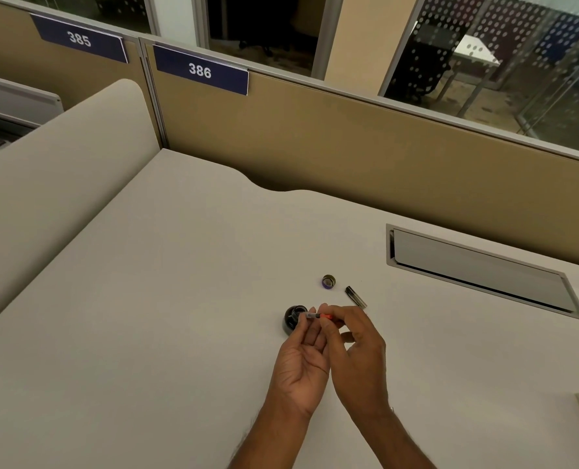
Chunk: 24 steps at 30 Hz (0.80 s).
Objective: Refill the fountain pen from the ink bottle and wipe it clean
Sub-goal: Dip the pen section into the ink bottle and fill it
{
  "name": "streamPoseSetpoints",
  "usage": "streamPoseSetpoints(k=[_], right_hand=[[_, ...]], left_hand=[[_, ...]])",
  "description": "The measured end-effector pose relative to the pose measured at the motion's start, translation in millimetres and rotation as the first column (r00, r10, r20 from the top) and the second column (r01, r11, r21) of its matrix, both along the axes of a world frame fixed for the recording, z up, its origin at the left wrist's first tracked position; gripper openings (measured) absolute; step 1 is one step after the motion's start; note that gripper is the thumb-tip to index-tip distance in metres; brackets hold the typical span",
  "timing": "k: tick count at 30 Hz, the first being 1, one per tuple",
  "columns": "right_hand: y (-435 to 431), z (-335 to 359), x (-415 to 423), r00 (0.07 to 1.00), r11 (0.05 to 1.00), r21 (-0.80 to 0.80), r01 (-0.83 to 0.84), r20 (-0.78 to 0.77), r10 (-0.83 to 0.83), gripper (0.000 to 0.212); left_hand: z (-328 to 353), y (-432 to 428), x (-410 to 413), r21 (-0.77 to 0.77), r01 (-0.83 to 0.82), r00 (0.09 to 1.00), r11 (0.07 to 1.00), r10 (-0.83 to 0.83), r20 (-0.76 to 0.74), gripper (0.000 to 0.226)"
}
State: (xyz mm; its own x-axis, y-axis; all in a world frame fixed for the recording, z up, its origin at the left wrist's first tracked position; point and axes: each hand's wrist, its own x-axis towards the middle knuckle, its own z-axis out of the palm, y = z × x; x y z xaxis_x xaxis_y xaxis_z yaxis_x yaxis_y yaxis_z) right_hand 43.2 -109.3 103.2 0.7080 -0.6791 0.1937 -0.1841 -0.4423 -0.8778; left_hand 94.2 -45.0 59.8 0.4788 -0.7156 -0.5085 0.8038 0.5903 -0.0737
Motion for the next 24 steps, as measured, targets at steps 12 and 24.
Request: streamPoseSetpoints(k=[12,24], right_hand=[[-4.8,-1.3,8.1,0.999,0.999,-0.046,-0.026,-0.026,0.024,0.018],[-10.3,-4.5,11.1,0.999,0.999,-0.039,-0.018,-0.049,0.016,0.015]], left_hand=[[24.7,0.5,0.8,-0.081,-0.046,0.994,0.996,0.037,-0.104,0.024],[35.9,-2.1,2.3,-0.061,-0.049,0.991,0.997,0.040,-0.131,0.031]])
